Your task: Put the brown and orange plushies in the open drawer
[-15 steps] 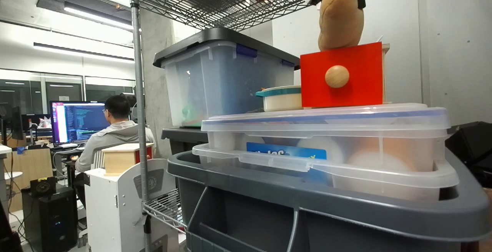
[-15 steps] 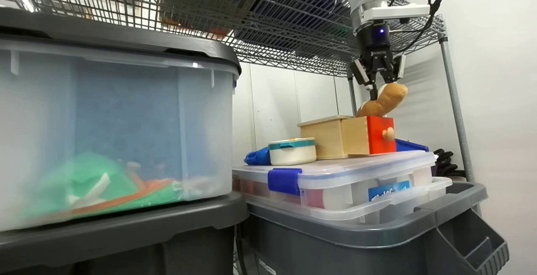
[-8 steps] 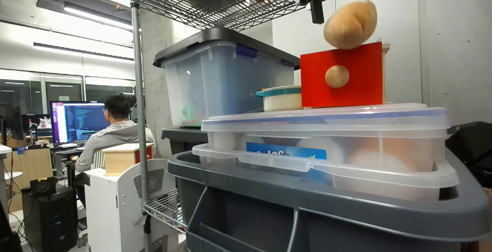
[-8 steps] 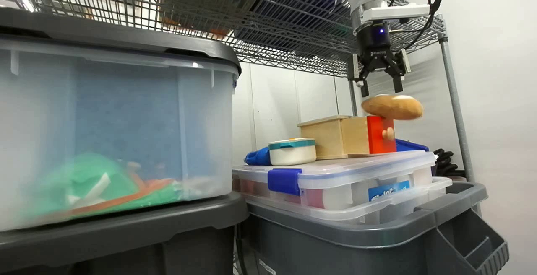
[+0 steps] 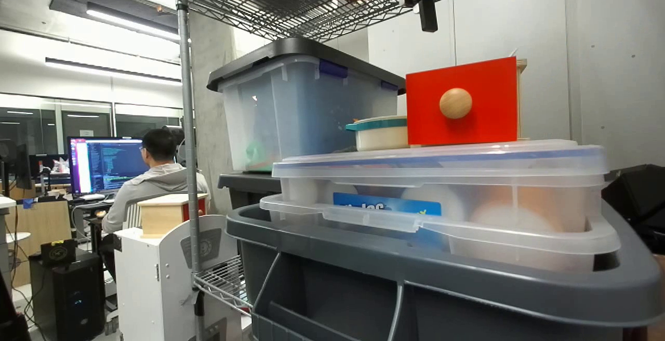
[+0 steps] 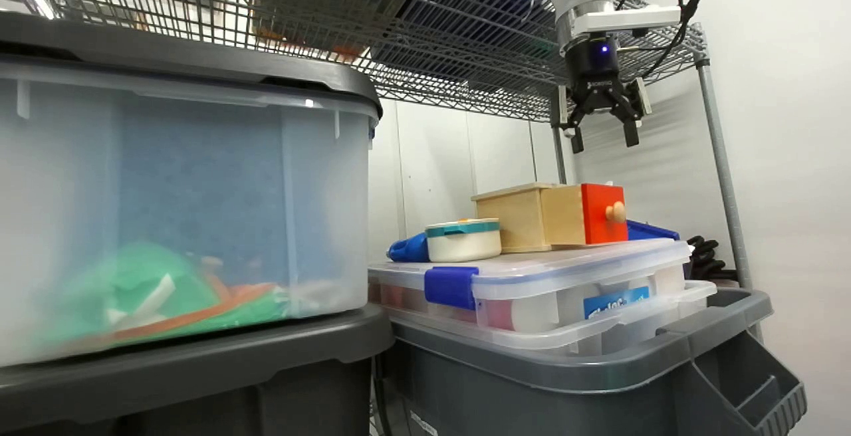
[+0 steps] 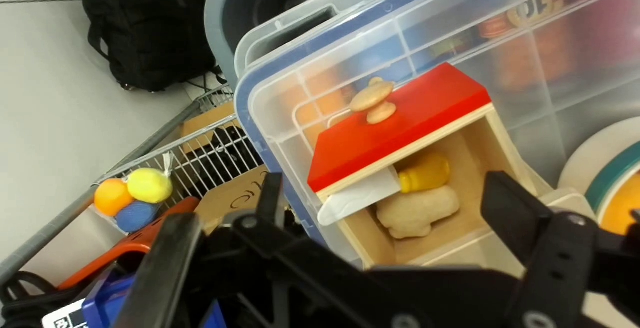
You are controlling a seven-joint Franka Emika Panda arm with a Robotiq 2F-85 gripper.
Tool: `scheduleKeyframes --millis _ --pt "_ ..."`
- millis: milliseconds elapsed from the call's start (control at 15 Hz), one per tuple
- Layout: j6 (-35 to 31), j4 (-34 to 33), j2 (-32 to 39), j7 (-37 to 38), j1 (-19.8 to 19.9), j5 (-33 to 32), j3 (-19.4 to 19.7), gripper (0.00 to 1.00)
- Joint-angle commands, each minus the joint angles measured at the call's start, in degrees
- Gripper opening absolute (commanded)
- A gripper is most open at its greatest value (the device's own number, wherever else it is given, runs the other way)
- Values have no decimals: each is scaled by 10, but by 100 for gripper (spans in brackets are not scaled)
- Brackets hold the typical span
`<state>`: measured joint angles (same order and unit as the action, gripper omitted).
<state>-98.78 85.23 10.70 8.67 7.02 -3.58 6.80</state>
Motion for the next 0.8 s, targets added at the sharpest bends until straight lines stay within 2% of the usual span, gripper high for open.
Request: scheduleKeyframes --millis 0,733 --pt "21 -28 14 14 -5 0 0 100" --pt "21 -10 -2 20 -7 1 -2 100"
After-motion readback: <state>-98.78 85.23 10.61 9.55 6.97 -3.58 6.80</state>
